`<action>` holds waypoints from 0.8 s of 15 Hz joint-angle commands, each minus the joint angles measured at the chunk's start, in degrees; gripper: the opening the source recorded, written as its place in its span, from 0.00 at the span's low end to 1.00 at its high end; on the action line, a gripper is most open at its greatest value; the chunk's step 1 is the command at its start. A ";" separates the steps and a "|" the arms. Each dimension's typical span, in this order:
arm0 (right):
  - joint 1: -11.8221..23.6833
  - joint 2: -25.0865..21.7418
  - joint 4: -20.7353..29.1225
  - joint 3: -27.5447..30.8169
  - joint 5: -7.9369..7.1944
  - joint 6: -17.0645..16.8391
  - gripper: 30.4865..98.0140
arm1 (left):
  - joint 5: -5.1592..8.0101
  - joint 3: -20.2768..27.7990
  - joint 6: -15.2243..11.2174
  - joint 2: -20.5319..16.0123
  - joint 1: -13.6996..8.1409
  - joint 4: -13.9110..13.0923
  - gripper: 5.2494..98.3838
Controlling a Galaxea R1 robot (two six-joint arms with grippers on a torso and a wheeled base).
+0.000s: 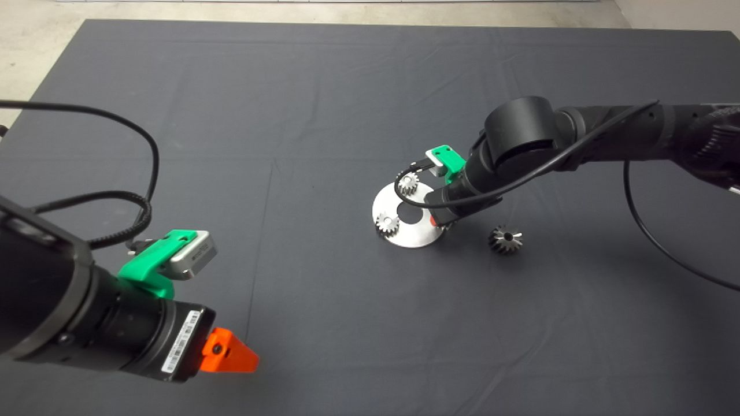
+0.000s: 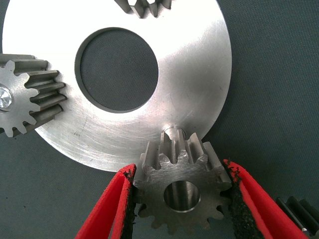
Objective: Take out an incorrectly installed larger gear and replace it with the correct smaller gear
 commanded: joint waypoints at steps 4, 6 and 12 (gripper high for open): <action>1.42 -0.16 -1.74 0.55 0.16 0.24 0.16 | -0.01 0.75 -0.06 -0.08 -0.32 -1.01 1.00; 1.33 -0.08 -1.74 0.28 0.16 0.15 0.16 | 0.00 0.75 -0.06 -0.08 -0.32 -1.01 1.00; 1.42 -0.07 -1.83 0.20 0.16 0.15 0.16 | 0.08 0.75 -0.06 -0.08 -0.32 -1.01 1.00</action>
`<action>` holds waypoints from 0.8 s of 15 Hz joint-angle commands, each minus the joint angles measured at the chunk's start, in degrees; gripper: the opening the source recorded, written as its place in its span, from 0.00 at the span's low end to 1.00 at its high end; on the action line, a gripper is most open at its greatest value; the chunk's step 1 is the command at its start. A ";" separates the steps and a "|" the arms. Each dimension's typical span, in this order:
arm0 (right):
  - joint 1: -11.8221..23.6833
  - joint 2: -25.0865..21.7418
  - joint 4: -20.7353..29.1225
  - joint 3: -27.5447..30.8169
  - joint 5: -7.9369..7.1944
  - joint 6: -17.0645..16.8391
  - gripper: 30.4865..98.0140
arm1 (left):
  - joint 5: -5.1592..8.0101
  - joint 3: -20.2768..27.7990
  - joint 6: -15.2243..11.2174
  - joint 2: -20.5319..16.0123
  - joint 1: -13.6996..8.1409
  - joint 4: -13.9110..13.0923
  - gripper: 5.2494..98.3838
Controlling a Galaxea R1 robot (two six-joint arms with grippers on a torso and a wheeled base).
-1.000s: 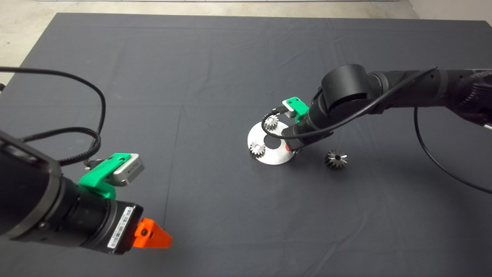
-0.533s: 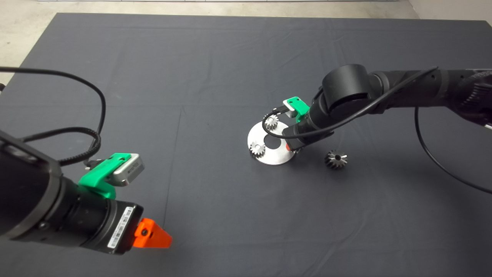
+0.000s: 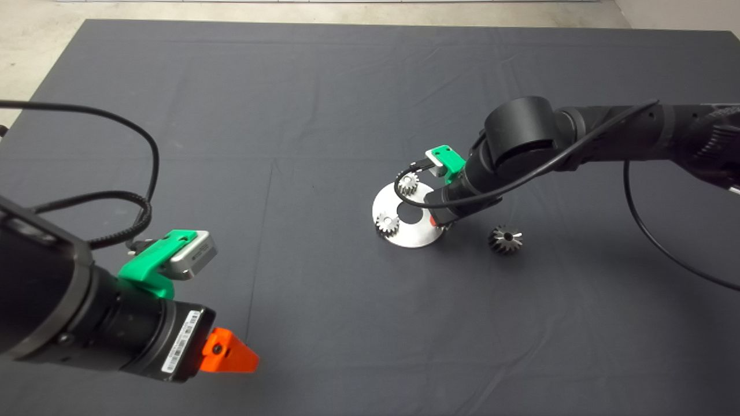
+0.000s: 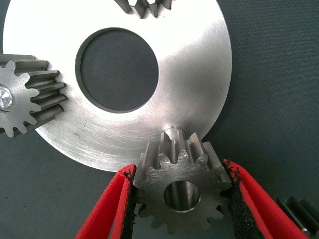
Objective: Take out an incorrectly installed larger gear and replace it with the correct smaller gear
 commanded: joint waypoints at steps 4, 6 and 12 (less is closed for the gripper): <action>1.37 0.10 -1.80 0.02 0.14 0.18 0.16 | 0.07 0.69 -0.06 -0.08 -0.33 -1.01 1.00; 1.33 0.10 -1.80 0.02 0.14 0.18 0.16 | 0.07 0.74 -0.06 -0.16 -0.33 -1.00 1.00; 1.25 0.28 -1.80 -0.24 0.23 0.18 0.16 | 0.07 0.68 -0.14 -0.16 -0.33 -0.99 1.00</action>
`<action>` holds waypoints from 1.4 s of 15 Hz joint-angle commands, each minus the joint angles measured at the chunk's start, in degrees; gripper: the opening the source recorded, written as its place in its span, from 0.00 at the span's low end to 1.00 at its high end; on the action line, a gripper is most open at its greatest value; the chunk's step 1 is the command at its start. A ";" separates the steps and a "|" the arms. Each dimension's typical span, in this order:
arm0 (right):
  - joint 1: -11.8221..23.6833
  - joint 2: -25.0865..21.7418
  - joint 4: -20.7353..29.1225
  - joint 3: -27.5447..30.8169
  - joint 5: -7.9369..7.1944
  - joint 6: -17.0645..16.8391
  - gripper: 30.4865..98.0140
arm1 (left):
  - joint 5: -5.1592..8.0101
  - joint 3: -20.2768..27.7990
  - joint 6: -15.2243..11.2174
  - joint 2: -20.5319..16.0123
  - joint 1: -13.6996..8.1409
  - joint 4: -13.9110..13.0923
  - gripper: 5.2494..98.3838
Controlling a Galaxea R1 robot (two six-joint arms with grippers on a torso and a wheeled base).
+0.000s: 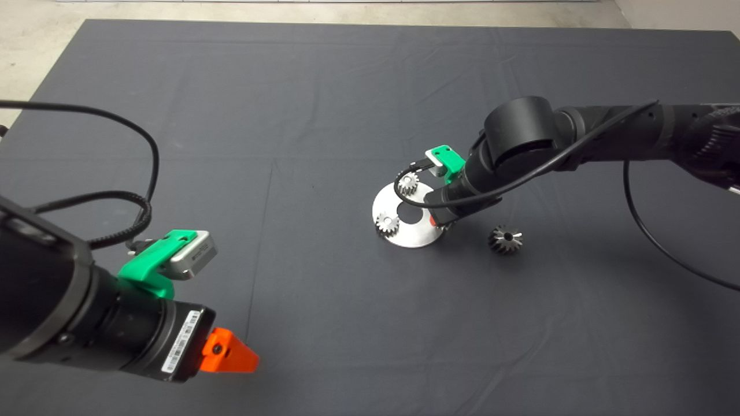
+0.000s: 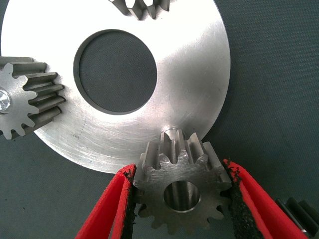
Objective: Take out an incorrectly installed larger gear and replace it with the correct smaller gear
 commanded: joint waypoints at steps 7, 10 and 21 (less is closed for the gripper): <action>1.25 0.42 -1.81 0.06 0.21 0.18 0.16 | 0.08 0.75 -0.14 -0.25 -0.32 -1.01 1.00; 1.07 0.59 -1.79 0.06 0.21 0.18 0.16 | 0.15 0.66 -0.14 -0.25 -0.32 -1.01 1.00; 1.07 0.15 -3.64 0.24 -0.06 -0.18 0.16 | 0.17 0.70 -0.14 -0.43 -0.32 -0.96 1.00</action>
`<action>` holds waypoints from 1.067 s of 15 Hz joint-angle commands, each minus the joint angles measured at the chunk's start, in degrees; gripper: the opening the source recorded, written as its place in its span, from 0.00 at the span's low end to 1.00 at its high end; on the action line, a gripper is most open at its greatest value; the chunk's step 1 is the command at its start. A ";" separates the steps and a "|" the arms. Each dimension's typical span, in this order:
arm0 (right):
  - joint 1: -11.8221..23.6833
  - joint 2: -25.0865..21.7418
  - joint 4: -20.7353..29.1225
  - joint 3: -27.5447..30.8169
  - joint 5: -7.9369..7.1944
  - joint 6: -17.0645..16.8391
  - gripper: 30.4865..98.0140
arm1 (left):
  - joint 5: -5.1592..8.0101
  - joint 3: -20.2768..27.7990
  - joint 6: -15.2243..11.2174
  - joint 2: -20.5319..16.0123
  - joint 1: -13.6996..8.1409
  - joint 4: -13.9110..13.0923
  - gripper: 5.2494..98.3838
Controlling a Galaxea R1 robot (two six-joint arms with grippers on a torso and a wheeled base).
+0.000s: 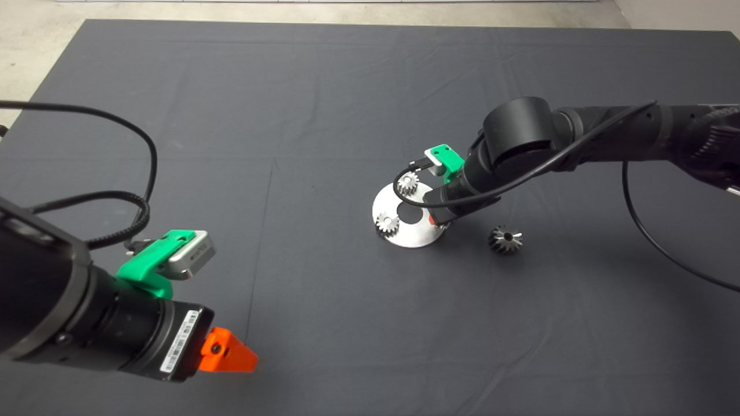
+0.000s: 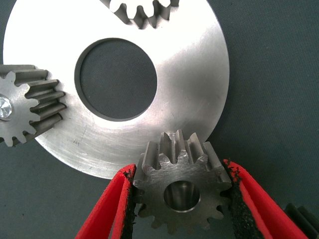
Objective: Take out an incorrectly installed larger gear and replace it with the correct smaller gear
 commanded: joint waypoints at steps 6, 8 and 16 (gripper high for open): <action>1.15 0.08 -2.85 0.44 0.01 0.17 0.16 | 0.14 0.75 -0.20 -0.04 -0.24 -1.01 1.00; 0.89 -0.18 -2.94 0.44 0.09 0.25 0.16 | 0.14 0.75 -0.15 -0.12 -0.24 -1.01 1.00; 0.36 -0.36 -2.85 0.61 0.18 0.52 0.16 | 0.14 0.75 -0.23 -0.12 -0.24 -1.01 1.00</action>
